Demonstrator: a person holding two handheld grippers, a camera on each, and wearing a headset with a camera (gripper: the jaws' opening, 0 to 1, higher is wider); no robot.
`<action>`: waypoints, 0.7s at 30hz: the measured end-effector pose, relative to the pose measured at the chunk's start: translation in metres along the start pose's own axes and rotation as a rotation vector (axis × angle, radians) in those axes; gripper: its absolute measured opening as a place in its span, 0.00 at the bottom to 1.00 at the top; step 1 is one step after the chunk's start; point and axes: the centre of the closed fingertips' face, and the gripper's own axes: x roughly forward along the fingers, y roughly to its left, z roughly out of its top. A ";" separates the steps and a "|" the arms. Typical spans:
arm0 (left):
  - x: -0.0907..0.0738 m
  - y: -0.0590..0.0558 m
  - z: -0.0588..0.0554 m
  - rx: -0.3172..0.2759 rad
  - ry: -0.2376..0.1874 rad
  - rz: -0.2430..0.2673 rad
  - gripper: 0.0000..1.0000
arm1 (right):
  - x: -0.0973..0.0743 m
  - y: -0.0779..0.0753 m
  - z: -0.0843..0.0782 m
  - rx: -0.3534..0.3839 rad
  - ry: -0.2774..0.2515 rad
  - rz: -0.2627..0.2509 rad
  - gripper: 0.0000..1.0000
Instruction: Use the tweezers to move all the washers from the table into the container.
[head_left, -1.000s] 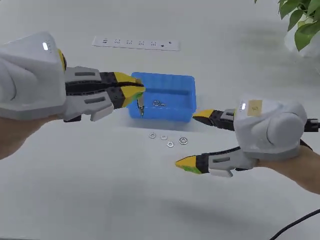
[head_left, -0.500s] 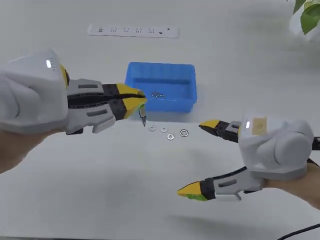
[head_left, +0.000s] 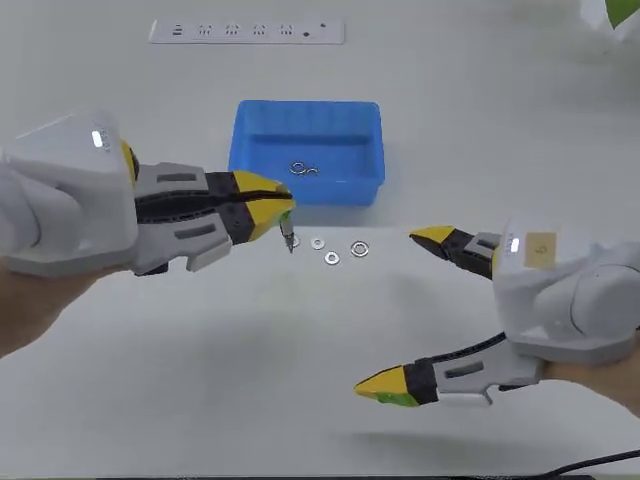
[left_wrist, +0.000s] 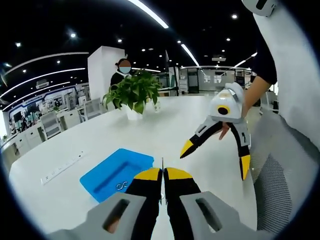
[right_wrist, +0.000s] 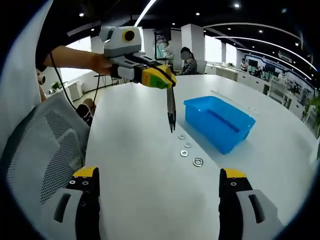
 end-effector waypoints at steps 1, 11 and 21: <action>0.002 0.001 -0.002 0.001 0.002 -0.001 0.06 | 0.000 -0.001 0.000 0.004 -0.004 -0.001 1.00; 0.013 0.008 -0.007 -0.004 -0.007 -0.012 0.06 | 0.007 0.001 -0.009 0.048 -0.005 0.008 1.00; 0.016 0.006 -0.014 0.023 0.015 -0.029 0.06 | 0.010 0.001 -0.012 0.064 -0.009 0.023 1.00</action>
